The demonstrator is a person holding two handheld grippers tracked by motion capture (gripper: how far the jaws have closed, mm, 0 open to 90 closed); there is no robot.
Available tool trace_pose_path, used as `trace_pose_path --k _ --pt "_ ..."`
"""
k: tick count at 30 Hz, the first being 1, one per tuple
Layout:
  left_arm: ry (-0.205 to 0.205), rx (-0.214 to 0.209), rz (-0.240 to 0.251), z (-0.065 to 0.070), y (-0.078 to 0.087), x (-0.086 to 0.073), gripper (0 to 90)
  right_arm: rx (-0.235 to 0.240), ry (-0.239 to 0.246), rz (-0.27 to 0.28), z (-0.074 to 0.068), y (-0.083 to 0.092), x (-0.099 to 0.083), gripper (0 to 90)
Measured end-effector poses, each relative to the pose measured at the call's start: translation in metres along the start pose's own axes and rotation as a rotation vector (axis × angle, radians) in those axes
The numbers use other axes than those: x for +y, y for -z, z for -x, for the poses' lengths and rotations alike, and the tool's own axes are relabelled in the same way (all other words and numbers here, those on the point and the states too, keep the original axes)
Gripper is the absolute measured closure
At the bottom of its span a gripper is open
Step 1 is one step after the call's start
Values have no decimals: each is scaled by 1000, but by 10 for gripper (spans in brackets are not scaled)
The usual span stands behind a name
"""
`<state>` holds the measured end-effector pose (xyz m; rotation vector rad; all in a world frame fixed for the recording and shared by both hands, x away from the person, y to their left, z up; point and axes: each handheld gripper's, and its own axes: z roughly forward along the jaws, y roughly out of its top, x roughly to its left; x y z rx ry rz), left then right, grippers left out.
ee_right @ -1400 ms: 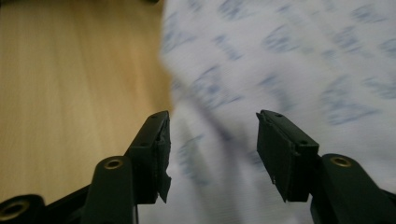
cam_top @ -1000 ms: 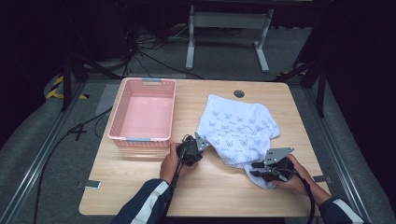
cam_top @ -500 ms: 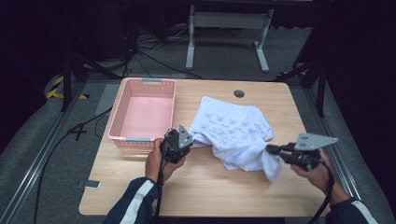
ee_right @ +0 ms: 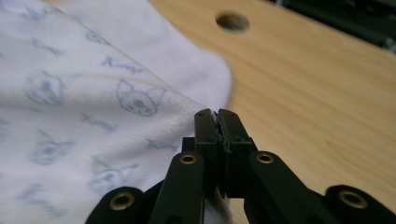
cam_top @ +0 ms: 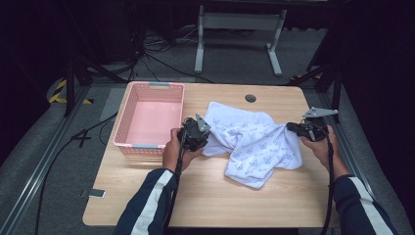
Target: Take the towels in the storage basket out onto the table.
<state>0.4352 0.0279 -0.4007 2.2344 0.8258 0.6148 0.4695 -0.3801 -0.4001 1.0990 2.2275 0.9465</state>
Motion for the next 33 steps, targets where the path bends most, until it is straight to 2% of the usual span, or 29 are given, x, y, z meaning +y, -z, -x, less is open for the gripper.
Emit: trace_pose_path --k 1,2,4,5,6,7,8,10,12,14,15,16,17,18,19,20,21,22,24,25,26,27,28,30,31,32,33 --pt "-2 -7 10 4 0 1 580 -12 0 -31 2 -7 -3 862" --pt "-9 -16 24 7 1 1 526 -21 -3 -55 3 -13 -7 813" --pt "-12 -44 72 13 7 0 476 -42 -7 -69 3 -15 -11 724" --pt "-27 -34 88 19 13 -1 471 -30 -7 -61 2 -13 -12 680" --pt "-40 -41 105 22 16 -2 451 -4 -1 -31 0 -5 -12 614" --pt "-43 -70 119 26 18 -4 451 6 8 -12 -3 3 -11 582" --pt "-55 -97 119 29 18 -5 451 37 18 16 -7 12 -10 566" --pt "-82 -126 106 36 11 -7 455 136 42 88 -20 32 -9 576" --pt "-89 -130 90 39 1 -7 461 235 106 112 -44 45 -11 582" --pt "-84 -131 66 41 -12 -5 471 339 216 91 -76 47 -17 584" --pt "-87 -130 53 41 -16 -4 478 404 263 70 -96 45 -22 576" --pt "-87 -130 53 41 -16 -4 478 404 263 70 -96 45 -22 576" --pt "-83 -143 49 42 -26 -3 478 445 289 53 -108 44 -26 564" --pt "-92 -138 35 43 -32 -2 485 495 358 17 -130 39 -32 555" --pt "-100 -120 30 45 -37 -2 491 519 395 6 -141 36 -35 540" --pt "-102 -115 23 45 -41 -2 493 566 414 -7 -150 33 -38 528" --pt "-91 -128 23 45 -46 -1 498 589 432 -27 -155 30 -39 515" --pt "-92 -128 19 46 -50 -1 506 592 460 -41 -161 26 -41 504" --pt "-100 -115 1 48 -58 0 559 614 469 -63 -165 20 -43 514" --pt "-99 -119 -10 47 -61 0 604 611 472 -73 -166 17 -44 529" --pt "-98 -111 -24 47 -62 0 644 590 481 -86 -167 15 -45 548" --pt "-88 -108 -14 46 -63 -1 698 576 487 -101 -167 12 -46 568" --pt "-74 -114 -16 44 -64 -1 736 570 491 -104 -167 10 -46 596" --pt "-64 -132 -29 40 -62 0 812 529 501 -112 -167 6 -48 682" --pt "-56 -134 -19 39 -60 -1 858 512 493 -105 -164 5 -48 793" --pt "-51 -142 -15 37 -56 0 858 512 493 -105 -164 5 -48 793" --pt "-47 -150 -6 36 -51 1 871 499 498 -103 -163 6 -47 848"
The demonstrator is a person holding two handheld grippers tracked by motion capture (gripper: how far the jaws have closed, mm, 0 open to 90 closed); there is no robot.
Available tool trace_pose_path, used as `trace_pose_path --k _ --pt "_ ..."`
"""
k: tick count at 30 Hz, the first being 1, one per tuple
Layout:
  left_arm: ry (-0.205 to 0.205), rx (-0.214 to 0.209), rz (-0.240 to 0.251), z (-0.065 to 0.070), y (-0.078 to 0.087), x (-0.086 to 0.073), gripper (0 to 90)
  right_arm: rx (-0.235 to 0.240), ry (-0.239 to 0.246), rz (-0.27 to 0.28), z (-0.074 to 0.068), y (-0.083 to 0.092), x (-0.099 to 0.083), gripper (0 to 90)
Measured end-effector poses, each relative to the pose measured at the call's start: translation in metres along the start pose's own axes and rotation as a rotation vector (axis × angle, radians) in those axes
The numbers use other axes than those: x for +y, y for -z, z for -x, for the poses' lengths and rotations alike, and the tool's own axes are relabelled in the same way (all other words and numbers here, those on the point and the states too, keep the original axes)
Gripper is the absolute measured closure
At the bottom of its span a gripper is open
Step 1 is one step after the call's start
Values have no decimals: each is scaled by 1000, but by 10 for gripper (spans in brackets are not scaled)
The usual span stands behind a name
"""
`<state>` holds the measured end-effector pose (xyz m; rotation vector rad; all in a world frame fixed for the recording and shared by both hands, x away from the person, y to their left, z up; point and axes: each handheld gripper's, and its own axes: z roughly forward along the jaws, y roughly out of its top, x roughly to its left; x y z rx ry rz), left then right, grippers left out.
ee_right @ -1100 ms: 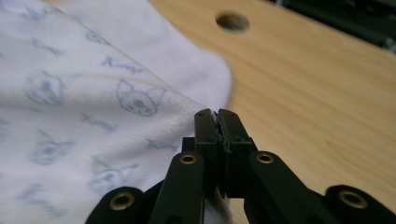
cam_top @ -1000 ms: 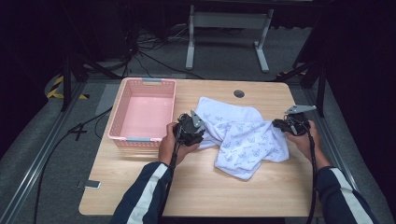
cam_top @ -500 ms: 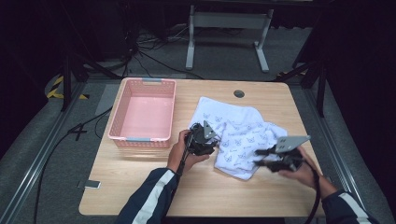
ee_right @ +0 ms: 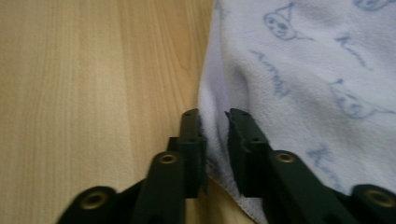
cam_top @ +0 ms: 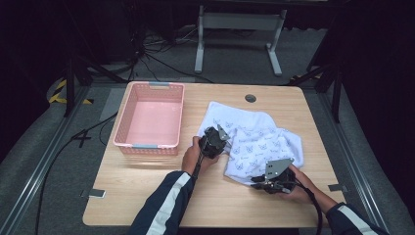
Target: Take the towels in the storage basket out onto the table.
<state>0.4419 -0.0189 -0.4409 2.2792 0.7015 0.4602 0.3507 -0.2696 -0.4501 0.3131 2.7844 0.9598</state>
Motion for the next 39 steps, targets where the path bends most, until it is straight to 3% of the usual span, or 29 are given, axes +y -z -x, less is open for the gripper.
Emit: trace_pose_path --k 2,3,4,5,6,7,8,9,12,14,15,17,19,21,23,24,26,27,28,30,31,32,34,35,37,38,39 --pt "-22 -18 17 -4 23 3 887 -20 -15 70 4 20 1 865" --pt "-22 -18 17 -4 23 3 889 -20 -15 70 4 20 1 865" --pt "-38 -23 34 -8 41 3 890 -65 -43 156 9 44 3 867" --pt "-45 -30 39 -12 53 3 890 -79 -63 192 11 53 3 867" --pt "-46 -32 41 -14 59 3 891 -110 -94 264 16 69 3 867" --pt "-46 -32 41 -14 59 3 891 -110 -94 264 16 69 3 867" --pt "-64 -33 37 -17 69 2 891 -131 -114 304 19 78 2 867" --pt "-66 -53 39 -22 77 0 891 -167 -149 366 25 93 0 868" --pt "-54 -36 34 -32 92 -7 891 -262 -271 497 43 124 -10 868" --pt "-26 -35 31 -41 97 -15 891 -322 -338 520 55 135 -18 868" --pt "-22 -30 28 -43 98 -17 891 -348 -397 530 64 140 -25 869" --pt "7 -33 18 -47 99 -24 891 -415 -464 507 78 142 -36 868" --pt "13 -34 14 -49 98 -28 890 -417 -533 466 92 137 -49 868" --pt "34 -4 15 -49 96 -32 877 -425 -576 423 101 129 -59 867" --pt "54 5 27 -46 92 -34 752 -385 -587 394 104 121 -65 866" --pt "46 -12 43 -41 89 -34 697 -390 -577 342 103 114 -64 863" --pt "32 -20 57 -36 86 -32 582 -368 -562 325 101 108 -61 853" --pt "12 -45 75 -27 82 -28 546 -357 -540 315 99 105 -59 851" --pt "-50 -69 95 -9 76 -18 524 -338 -531 311 97 103 -56 856" --pt "-117 -87 109 16 65 -3 457 -311 -498 295 94 100 -51 858" --pt "-117 -87 109 16 65 -3 440 -303 -479 286 91 99 -49 859" --pt "-169 -111 111 33 56 7 440 -303 -479 286 91 99 -49 859" --pt "-235 -170 121 60 36 23 405 -259 -444 265 85 96 -43 854" --pt "-244 -181 122 71 26 28 398 -272 -422 240 82 95 -40 819" --pt "-257 -218 102 82 9 37 381 -355 -420 196 80 93 -38 623" --pt "-261 -220 97 87 -1 42 379 -403 -438 168 81 91 -39 633" --pt "-255 -219 106 92 -10 46 378 -404 -451 155 83 91 -42 624"
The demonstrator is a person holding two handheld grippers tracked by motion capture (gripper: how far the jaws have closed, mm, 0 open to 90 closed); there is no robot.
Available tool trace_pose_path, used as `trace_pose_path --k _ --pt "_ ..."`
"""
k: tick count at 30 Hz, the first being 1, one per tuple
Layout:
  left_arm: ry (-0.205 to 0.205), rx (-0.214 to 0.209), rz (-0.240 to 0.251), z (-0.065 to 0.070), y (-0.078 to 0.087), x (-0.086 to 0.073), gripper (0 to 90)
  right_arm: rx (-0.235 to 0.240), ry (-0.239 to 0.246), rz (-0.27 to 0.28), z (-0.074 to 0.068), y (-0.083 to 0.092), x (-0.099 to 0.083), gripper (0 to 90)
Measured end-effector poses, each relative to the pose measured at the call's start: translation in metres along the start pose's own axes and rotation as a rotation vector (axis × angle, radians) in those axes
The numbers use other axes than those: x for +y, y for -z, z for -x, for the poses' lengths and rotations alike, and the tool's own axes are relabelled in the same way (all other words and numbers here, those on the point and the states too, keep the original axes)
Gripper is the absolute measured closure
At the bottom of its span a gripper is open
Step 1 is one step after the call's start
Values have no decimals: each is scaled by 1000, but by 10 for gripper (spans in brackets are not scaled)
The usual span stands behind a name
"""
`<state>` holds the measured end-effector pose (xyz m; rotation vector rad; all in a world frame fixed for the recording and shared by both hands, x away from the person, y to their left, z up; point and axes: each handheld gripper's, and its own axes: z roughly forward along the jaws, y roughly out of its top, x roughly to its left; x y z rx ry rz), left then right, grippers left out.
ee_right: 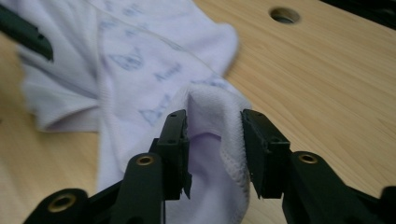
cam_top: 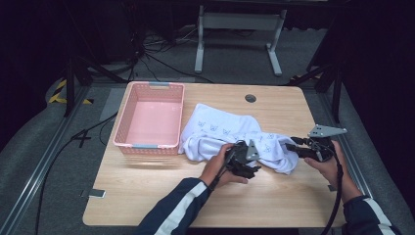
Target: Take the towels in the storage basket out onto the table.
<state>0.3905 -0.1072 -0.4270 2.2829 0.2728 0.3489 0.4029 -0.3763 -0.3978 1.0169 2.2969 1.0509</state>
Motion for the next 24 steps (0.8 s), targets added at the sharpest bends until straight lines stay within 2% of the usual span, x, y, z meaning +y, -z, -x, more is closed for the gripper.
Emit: trace_pose_path --k 1,2,3,4,5,6,7,8,9,13,14,15,16,17,18,21,23,24 --pt "7 -11 2 1 -11 4 378 3 -18 1 4 -1 -3 599" --pt "2 -6 -8 1 -16 7 378 -17 -42 -9 9 -2 -6 555" --pt "8 21 -15 -2 -28 12 380 -26 -65 -21 14 -2 -9 530" --pt "33 20 -12 -5 -34 13 391 -15 -73 -21 16 -2 -11 513" --pt "33 20 -12 -5 -34 13 424 -15 -73 -21 16 -2 -11 513" --pt "39 42 -23 -9 -38 14 424 -10 -75 -25 18 -1 -13 506" --pt "66 51 -37 -12 -43 13 475 -5 -74 -30 19 -1 -14 506" --pt "61 42 -48 -15 -46 13 475 3 -67 -32 19 -2 -15 503" --pt "58 50 -69 -16 -49 12 512 9 -64 -41 18 -3 -16 498" --pt "72 43 -77 -18 -51 8 592 13 -41 -64 16 -8 -17 481" --pt "81 44 -82 -18 -50 7 662 18 -35 -73 14 -9 -18 479" --pt "71 39 -82 -20 -49 7 734 22 -34 -79 13 -11 -18 477" --pt "80 33 -76 -22 -47 6 734 22 -34 -79 13 -11 -18 477" --pt "86 20 -73 -23 -43 6 811 22 -27 -84 13 -13 -19 477" --pt "88 24 -61 -23 -40 6 861 24 -23 -92 12 -14 -19 477" --pt "78 28 -30 -23 -22 6 896 28 -20 -96 12 -15 -21 462" --pt "68 21 -7 -22 1 5 897 32 -22 -82 12 -12 -20 456" --pt "51 24 0 -21 10 4 898 63 -18 -50 11 -8 -19 446"
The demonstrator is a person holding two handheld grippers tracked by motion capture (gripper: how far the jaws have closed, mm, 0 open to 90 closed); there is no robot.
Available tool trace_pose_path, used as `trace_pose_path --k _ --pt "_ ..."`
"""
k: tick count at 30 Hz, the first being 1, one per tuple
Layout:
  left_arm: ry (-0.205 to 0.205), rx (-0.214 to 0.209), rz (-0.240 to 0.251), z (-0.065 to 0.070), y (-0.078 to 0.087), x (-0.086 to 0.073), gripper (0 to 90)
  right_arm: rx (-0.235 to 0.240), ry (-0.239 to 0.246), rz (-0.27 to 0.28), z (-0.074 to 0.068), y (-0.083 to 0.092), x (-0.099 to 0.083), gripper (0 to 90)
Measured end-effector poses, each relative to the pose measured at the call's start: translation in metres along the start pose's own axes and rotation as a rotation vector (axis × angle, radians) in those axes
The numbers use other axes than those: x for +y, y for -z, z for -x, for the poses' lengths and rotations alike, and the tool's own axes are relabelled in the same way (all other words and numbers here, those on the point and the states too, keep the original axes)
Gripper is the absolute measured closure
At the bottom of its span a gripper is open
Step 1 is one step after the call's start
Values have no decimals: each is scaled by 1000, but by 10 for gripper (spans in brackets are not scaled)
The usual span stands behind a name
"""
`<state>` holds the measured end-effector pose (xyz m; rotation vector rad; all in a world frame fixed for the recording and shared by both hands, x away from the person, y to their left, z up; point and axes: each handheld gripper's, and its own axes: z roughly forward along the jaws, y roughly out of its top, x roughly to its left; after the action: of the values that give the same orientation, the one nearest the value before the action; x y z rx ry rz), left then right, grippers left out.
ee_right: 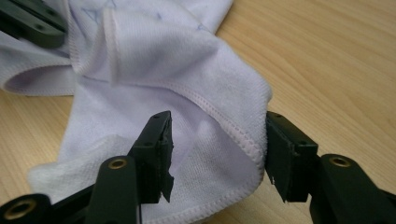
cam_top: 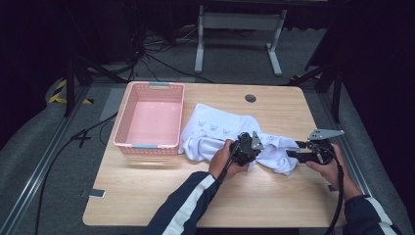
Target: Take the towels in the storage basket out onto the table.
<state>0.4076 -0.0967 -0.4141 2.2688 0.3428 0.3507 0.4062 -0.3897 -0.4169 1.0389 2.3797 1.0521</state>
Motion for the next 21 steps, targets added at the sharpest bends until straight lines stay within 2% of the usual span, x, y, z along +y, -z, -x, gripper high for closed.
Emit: trace_pose_path --k 1,2,3,4,5,6,8,9,10,11,12,13,15,16,19,21 --pt "-15 5 2 0 11 -1 898 0 0 0 0 0 0 446" --pt "-26 3 14 -1 31 -6 899 4 18 13 -3 3 2 444" --pt "-26 3 14 -1 31 -6 899 4 18 13 -3 3 2 444" --pt "-30 27 19 -3 50 -12 899 24 35 14 -7 4 3 437" --pt "-30 27 19 -3 50 -12 898 28 40 14 -8 3 3 428" --pt "5 7 28 -6 64 -22 897 38 50 7 -10 2 4 422" --pt "9 9 27 -5 72 -32 889 24 67 0 -14 0 5 405" --pt "23 10 25 -3 76 -40 845 17 80 3 -16 0 6 403" --pt "23 10 25 -3 76 -40 820 17 80 3 -16 0 6 403" --pt "26 4 -1 3 86 -59 817 -12 116 33 -22 6 9 423" --pt "25 5 -9 5 90 -69 808 -12 135 52 -24 10 11 444" --pt "25 5 -9 5 90 -69 801 -12 135 52 -24 10 11 444" --pt "62 7 -43 8 99 -92 796 -15 170 105 -30 17 15 480" --pt "64 3 -59 9 103 -102 779 -20 182 127 -33 17 19 484" --pt "103 -11 -92 13 112 -128 738 -41 234 112 -42 9 28 445" --pt "99 3 -113 14 119 -144 693 -11 255 94 -46 0 32 435"
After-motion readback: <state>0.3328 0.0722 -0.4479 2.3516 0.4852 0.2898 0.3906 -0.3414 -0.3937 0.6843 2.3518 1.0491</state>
